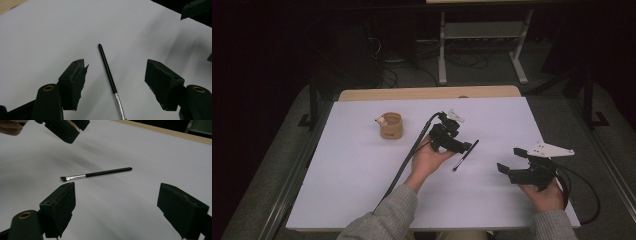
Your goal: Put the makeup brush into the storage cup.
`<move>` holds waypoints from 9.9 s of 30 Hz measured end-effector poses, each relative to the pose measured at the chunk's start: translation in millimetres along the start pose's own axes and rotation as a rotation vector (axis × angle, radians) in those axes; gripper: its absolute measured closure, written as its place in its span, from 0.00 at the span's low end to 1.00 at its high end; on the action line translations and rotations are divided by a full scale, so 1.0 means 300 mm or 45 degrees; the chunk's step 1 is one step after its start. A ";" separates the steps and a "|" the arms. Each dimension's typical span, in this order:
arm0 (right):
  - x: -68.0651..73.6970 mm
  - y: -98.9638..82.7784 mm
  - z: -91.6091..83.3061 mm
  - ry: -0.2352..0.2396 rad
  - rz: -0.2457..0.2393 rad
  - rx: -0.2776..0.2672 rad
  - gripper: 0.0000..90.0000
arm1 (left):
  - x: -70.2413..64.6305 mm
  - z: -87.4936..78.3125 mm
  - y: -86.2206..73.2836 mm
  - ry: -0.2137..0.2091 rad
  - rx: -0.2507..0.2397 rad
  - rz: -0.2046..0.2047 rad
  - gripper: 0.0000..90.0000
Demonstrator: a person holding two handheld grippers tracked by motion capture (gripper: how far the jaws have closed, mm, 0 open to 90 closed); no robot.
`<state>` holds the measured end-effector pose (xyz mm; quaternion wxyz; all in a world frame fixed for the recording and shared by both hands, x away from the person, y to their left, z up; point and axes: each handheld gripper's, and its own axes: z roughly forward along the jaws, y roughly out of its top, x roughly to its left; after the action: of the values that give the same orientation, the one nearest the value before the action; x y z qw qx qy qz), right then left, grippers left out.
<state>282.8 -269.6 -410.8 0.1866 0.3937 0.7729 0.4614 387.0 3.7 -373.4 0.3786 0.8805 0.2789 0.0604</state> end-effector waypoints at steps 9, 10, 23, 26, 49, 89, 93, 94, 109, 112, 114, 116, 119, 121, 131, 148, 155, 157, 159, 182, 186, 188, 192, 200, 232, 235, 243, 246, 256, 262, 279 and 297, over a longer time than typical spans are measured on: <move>-0.006 -0.001 -0.003 -0.004 0.012 -0.006 0.16 | -0.015 0.068 0.036 0.016 0.054 -0.018 0.43; -0.007 -0.001 -0.004 -0.004 0.014 -0.006 0.16 | -0.017 0.079 0.036 0.019 0.063 -0.021 0.44; -0.015 -0.001 -0.002 0.000 0.021 -0.008 0.16 | -0.010 0.183 0.020 0.023 0.203 -0.062 0.55; -0.015 -0.001 -0.001 0.002 0.021 -0.007 0.16 | -0.009 0.192 0.016 0.020 0.220 -0.059 0.57; -0.012 0.001 0.005 0.014 0.020 -0.004 0.16 | -0.028 0.234 0.000 0.069 0.339 -0.062 0.76; -0.005 0.000 0.008 0.022 0.030 -0.004 0.16 | -0.061 0.226 -0.031 0.152 0.417 -0.043 0.87; -0.003 0.001 0.010 0.021 0.033 -0.004 0.16 | -0.083 0.231 -0.032 0.203 0.424 0.005 0.90; -0.001 0.002 0.011 0.021 0.030 -0.001 0.16 | -0.086 0.232 -0.031 0.207 0.425 0.013 0.92; -0.002 0.002 0.015 0.027 0.026 0.010 0.16 | -0.062 0.218 -0.027 0.156 0.424 -0.010 0.93; -0.002 0.002 0.017 0.029 0.024 0.011 0.16 | -0.063 0.205 -0.021 0.140 0.406 0.000 0.93; 0.002 0.004 0.019 0.037 0.021 0.012 0.16 | -0.064 0.192 -0.015 0.128 0.393 0.008 0.93; 0.003 0.005 0.019 0.045 0.017 0.010 0.16 | -0.065 0.178 -0.011 0.117 0.383 0.015 0.93; 0.006 0.009 0.017 0.051 0.010 0.011 0.16 | -0.061 0.143 -0.002 0.093 0.369 0.032 0.93; 0.007 0.012 0.014 0.054 0.003 0.011 0.16 | -0.060 0.121 0.003 0.080 0.362 0.054 0.93; 0.018 0.049 0.000 0.083 -0.020 -0.005 0.16 | -0.057 0.031 0.008 0.019 0.336 0.132 0.93; 0.064 0.197 0.019 0.183 -0.179 0.088 0.16 | -0.058 -0.102 -0.018 -0.068 0.296 0.221 0.93; 0.056 0.212 0.013 0.204 -0.177 0.096 0.16 | -0.043 -0.125 -0.031 -0.080 0.304 0.236 0.93; 0.051 0.216 0.013 0.208 -0.174 0.103 0.16 | -0.041 -0.126 -0.034 -0.083 0.303 0.234 0.93; 0.050 0.222 0.012 0.215 -0.172 0.103 0.16 | -0.035 -0.136 -0.041 -0.091 0.304 0.237 0.93; 0.088 0.325 0.034 0.325 -0.298 0.132 0.16 | -0.034 -0.211 -0.066 -0.122 0.287 0.292 0.93; 0.091 0.337 0.038 0.339 -0.308 0.147 0.16 | -0.029 -0.225 -0.075 -0.132 0.281 0.299 0.93; 0.099 0.353 0.038 0.348 -0.323 0.150 0.16 | -0.026 -0.235 -0.081 -0.138 0.273 0.297 0.93; 0.113 0.384 0.039 0.362 -0.354 0.158 0.17 | -0.021 -0.249 -0.090 -0.151 0.265 0.297 0.93; 0.148 0.445 0.064 0.413 -0.432 0.192 0.19 | -0.001 -0.283 -0.114 -0.164 0.266 0.320 0.93; 0.315 0.567 0.228 0.647 -0.669 0.357 0.28 | 0.041 -0.390 -0.197 -0.228 0.269 0.400 0.93; 0.323 0.563 0.242 0.661 -0.682 0.372 0.29 | 0.038 -0.393 -0.199 -0.235 0.266 0.420 0.93; 0.350 0.544 0.274 0.707 -0.710 0.410 0.34 | 0.028 -0.400 -0.203 -0.252 0.265 0.451 0.93; 0.361 0.536 0.286 0.715 -0.725 0.426 0.35 | 0.024 -0.400 -0.204 -0.256 0.266 0.462 0.93; 0.392 0.491 0.328 0.788 -0.761 0.492 0.48 | 0.009 -0.390 -0.206 -0.274 0.274 0.497 0.93; 0.402 0.468 0.342 0.815 -0.779 0.521 0.57 | 0.000 -0.383 -0.205 -0.290 0.273 0.513 0.93; 0.421 0.438 0.378 0.890 -0.832 0.627 0.90 | -0.028 -0.373 -0.198 -0.344 0.275 0.552 0.93; 0.388 0.429 0.338 0.877 -0.817 0.567 0.92 | -0.013 -0.381 -0.203 -0.371 0.267 0.517 0.81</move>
<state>332.8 -87.4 -342.8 -0.0347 -0.0075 0.9506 0.3083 320.3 107.8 -335.0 0.3016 0.9522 0.0439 -0.0214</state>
